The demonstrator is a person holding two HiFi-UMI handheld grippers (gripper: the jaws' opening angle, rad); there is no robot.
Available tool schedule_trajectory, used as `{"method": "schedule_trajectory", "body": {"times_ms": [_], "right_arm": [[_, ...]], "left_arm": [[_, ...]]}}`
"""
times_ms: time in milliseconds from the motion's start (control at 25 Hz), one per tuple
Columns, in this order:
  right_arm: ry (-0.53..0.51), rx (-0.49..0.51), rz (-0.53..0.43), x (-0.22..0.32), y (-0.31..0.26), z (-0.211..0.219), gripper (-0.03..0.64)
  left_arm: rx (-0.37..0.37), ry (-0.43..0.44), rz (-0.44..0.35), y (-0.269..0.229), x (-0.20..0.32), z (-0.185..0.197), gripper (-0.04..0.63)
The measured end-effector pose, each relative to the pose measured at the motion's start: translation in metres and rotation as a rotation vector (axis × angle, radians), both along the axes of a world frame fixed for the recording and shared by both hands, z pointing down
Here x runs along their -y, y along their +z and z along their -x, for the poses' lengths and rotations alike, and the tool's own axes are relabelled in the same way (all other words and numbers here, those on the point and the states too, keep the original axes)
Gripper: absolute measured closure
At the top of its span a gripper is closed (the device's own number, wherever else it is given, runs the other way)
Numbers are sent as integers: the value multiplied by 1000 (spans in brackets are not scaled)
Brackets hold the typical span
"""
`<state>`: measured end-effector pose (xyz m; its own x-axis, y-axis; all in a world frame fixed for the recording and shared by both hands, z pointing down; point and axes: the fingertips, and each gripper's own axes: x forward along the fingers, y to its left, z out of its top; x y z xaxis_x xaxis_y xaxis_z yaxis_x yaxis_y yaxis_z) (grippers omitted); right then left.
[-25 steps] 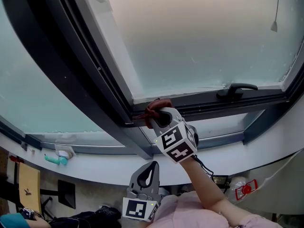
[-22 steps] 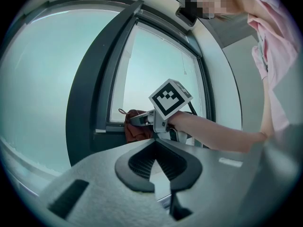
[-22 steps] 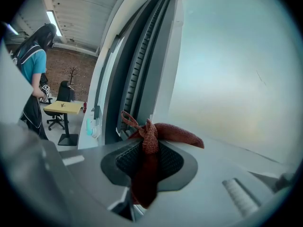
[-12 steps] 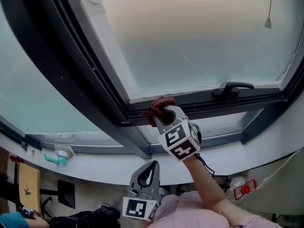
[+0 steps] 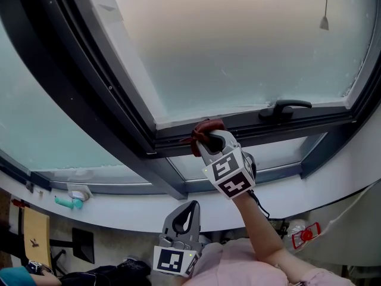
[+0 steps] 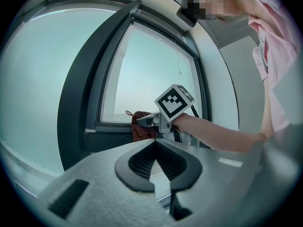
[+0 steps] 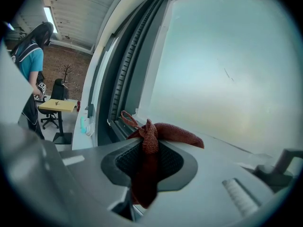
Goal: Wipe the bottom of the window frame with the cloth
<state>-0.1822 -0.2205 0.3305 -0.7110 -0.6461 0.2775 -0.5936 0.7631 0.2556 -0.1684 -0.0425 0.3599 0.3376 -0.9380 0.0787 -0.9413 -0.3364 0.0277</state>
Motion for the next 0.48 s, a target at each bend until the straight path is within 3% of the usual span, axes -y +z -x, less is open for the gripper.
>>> {"method": "schedule_trajectory", "body": {"times_ms": [480], "right_arm": [[43,24,18,5,2,-26,540]], "left_arm": [[4,15,-6,-2,-3,-10,598]]}}
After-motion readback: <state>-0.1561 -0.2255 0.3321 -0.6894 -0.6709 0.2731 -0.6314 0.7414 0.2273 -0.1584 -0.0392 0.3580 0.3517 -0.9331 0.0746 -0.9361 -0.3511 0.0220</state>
